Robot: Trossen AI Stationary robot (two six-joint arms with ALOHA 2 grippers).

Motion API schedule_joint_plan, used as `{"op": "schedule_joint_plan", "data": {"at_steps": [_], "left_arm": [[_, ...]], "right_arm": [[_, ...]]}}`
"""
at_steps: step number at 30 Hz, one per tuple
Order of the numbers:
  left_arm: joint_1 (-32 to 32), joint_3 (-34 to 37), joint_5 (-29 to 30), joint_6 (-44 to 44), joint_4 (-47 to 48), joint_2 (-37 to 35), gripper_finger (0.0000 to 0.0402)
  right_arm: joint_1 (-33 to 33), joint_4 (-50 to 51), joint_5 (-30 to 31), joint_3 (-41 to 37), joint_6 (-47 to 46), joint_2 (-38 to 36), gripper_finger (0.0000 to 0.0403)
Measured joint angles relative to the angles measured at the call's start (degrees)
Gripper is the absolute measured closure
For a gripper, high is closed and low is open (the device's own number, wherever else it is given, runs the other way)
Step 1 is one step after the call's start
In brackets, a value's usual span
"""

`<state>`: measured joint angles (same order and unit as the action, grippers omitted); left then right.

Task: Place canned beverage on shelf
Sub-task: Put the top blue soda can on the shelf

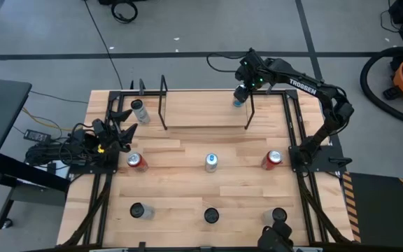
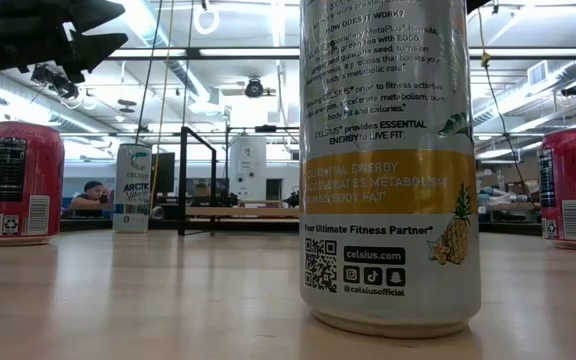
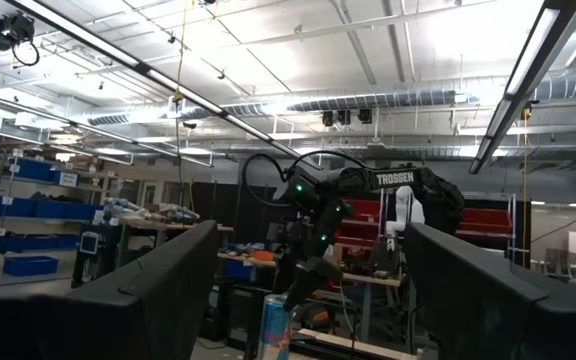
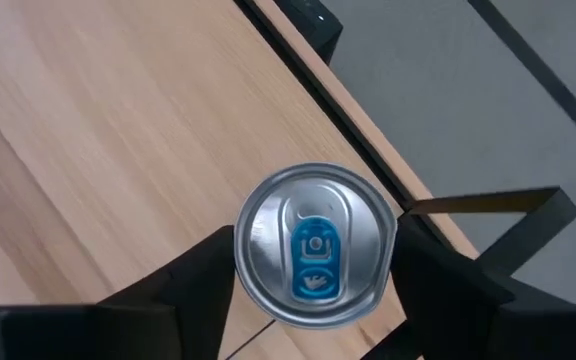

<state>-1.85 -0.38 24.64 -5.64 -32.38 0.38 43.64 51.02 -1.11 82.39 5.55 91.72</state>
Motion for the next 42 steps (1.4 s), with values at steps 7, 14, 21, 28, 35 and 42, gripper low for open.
{"op": "schedule_joint_plan", "data": {"at_steps": [7, 14, 21, 28, 35, 42], "left_arm": [[0.0, 0.0, 0.0, 0.0, 0.0, 0.0, 0.0081], [0.0, 0.0, 0.0, -0.1, 0.0, 0.0, 0.0081], [0.0, 0.0, 0.0, -0.1, 0.0, 0.0, 0.0081], [0.0, 0.0, 0.0, -0.1, 0.0, 0.0, 0.0081], [0.0, 0.0, 0.0, 0.0, 0.0, 0.0, 0.0081], [0.0, 0.0, 0.0, 0.0, 0.0, 0.0, 0.0081]], "right_arm": [[1.1, -0.4, -3.7, 0.0, 6.4, 0.0, 0.0169], [1.2, -2.0, -5.1, 0.0, 14.2, 0.1, 0.0163], [1.2, -2.0, -8.0, 0.0, 18.3, 0.1, 0.0164], [1.3, -1.7, -9.5, 0.0, 18.7, 0.1, 0.0163], [2.8, -2.7, -9.8, 0.1, 18.6, 1.0, 0.0163], [3.1, -3.4, -11.0, 0.4, 18.7, 2.5, 0.0163]]}}
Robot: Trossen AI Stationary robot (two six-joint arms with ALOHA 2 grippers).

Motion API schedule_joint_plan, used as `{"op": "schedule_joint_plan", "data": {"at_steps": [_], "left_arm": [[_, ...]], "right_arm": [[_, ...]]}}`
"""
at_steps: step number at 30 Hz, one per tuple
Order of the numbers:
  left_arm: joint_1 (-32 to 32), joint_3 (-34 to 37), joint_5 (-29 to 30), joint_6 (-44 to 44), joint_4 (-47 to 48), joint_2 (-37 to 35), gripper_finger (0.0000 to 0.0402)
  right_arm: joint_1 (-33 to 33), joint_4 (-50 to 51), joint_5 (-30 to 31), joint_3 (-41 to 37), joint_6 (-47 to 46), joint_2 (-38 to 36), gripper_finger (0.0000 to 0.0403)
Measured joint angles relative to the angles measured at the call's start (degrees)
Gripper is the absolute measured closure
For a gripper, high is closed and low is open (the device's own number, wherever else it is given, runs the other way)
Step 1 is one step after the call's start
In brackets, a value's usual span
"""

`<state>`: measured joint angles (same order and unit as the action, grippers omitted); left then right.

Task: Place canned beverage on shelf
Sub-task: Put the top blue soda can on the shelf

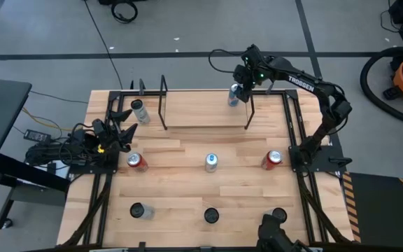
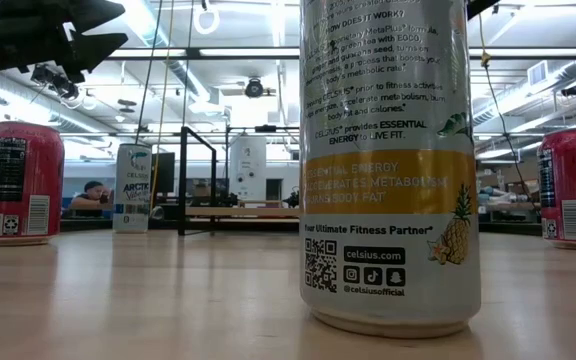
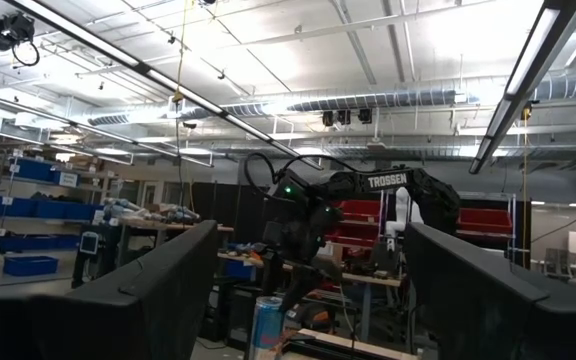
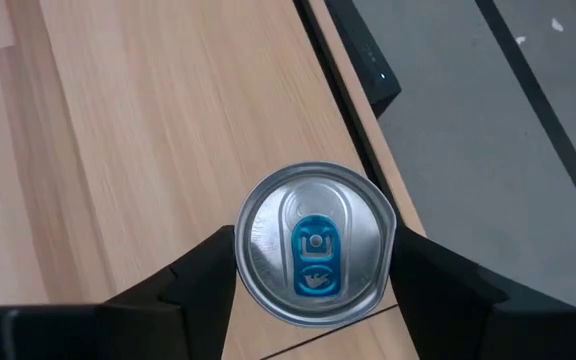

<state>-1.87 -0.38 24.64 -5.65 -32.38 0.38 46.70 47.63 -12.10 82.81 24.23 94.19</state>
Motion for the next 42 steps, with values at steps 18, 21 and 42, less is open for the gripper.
{"op": "schedule_joint_plan", "data": {"at_steps": [18, 21, 42], "left_arm": [[0.0, 0.0, 0.0, 0.0, 0.0, 0.0, 0.0081], [0.0, 0.0, 0.0, -0.1, 0.0, 0.0, 0.0081], [0.0, 0.0, 0.0, -0.1, 0.0, 0.0, 0.0081]], "right_arm": [[-0.1, -0.6, -1.0, -0.2, -0.2, -0.1, 0.0157], [-0.1, -0.7, -1.1, -0.3, -0.1, 0.0, 0.0141], [-0.1, -3.6, -0.1, -0.4, -0.1, -0.9, 0.0071]]}}
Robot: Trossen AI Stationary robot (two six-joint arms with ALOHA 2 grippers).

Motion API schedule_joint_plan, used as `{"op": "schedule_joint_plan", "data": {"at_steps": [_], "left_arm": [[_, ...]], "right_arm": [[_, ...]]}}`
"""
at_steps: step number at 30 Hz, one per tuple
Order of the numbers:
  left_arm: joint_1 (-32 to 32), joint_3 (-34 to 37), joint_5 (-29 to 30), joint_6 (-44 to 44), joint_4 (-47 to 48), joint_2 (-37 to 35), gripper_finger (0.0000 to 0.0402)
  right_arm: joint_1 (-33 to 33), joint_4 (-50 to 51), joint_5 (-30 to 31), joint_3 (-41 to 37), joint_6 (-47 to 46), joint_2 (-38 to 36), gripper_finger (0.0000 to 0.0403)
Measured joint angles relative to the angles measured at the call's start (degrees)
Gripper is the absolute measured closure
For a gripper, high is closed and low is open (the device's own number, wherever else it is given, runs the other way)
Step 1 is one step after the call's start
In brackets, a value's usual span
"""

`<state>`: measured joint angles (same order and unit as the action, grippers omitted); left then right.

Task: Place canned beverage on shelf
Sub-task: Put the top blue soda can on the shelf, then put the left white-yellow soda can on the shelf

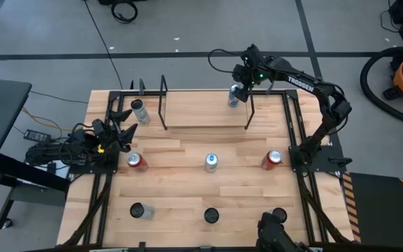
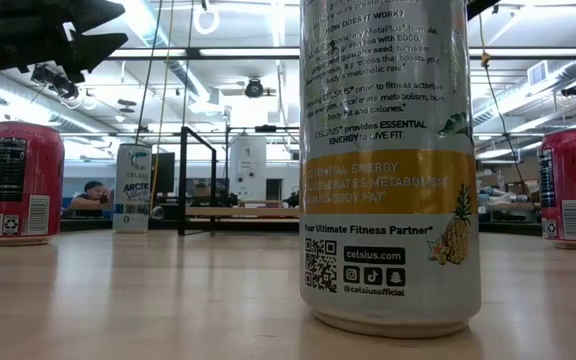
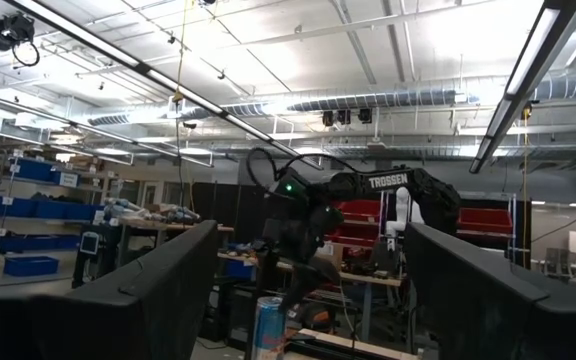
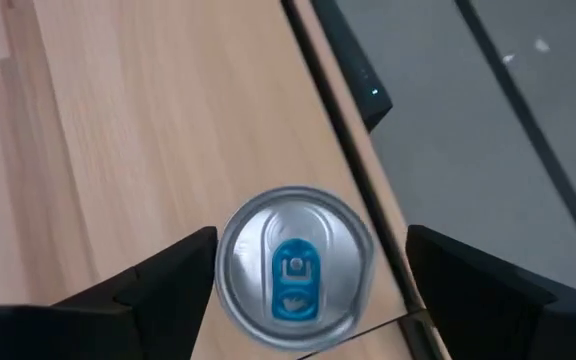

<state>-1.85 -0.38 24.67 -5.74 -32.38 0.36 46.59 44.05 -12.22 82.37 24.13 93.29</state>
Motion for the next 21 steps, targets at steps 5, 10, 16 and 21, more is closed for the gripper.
{"op": "schedule_joint_plan", "data": {"at_steps": [5, 10, 16, 21], "left_arm": [[0.0, 0.0, 0.0, 0.0, 0.0, 0.0, 0.0081], [0.0, 0.0, 0.0, 0.0, 0.0, 0.0, 0.0081], [0.0, 0.0, 0.0, 0.0, -0.7, 0.0, 0.0081], [0.0, 0.0, 0.0, 0.0, -0.8, 0.0, 0.0081]], "right_arm": [[-0.7, 0.2, 0.1, 0.0, -1.3, -3.7, 0.0071], [-3.4, 3.0, -1.1, 0.1, -5.1, -9.7, 0.0071], [-8.8, 8.7, -1.0, 0.1, -8.8, -17.1, 0.0071], [-12.6, 11.3, -1.1, 0.1, -12.2, -21.2, 0.0071]]}}
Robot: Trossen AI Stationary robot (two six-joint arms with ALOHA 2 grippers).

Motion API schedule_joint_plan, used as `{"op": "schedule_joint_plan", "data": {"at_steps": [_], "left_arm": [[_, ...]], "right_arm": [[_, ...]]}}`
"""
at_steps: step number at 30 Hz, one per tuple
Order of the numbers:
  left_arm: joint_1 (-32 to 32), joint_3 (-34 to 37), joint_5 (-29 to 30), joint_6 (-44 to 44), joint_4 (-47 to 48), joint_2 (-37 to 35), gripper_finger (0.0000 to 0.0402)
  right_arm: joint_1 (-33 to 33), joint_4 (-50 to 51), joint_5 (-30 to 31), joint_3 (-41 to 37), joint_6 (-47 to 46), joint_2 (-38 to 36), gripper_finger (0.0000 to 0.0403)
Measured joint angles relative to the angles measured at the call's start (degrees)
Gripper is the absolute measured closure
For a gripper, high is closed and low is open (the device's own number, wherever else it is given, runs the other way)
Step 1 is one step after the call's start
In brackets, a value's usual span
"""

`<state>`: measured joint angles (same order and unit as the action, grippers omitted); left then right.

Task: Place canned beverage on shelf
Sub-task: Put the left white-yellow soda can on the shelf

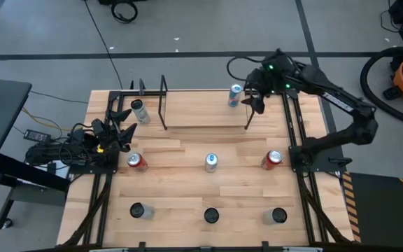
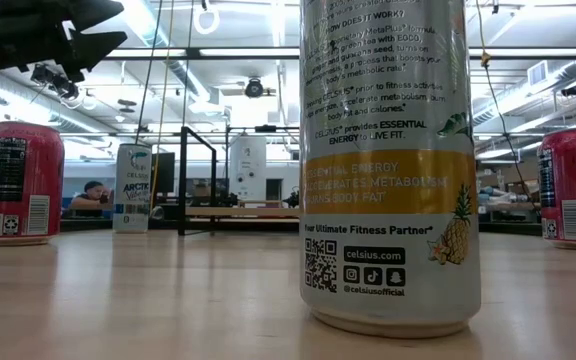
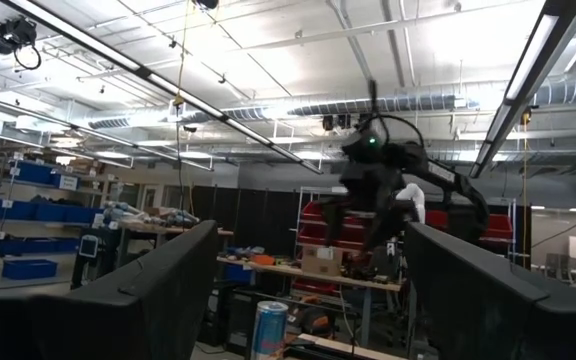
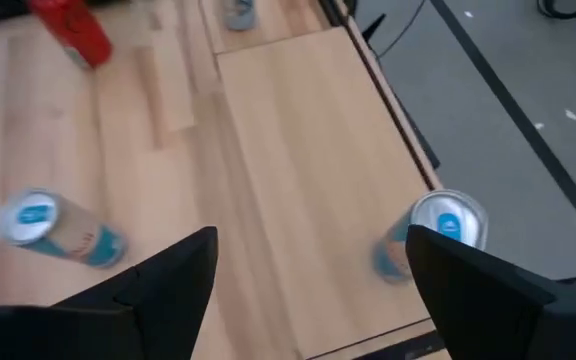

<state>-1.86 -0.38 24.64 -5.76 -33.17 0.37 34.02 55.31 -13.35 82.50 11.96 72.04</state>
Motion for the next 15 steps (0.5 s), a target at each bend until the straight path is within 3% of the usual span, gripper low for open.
{"op": "schedule_joint_plan", "data": {"at_steps": [15], "left_arm": [[0.0, 0.0, 0.0, -1.2, 0.2, 0.0, 0.0081]], "right_arm": [[-15.1, 3.3, -4.7, 0.0, -4.5, -1.4, 0.0071]]}}
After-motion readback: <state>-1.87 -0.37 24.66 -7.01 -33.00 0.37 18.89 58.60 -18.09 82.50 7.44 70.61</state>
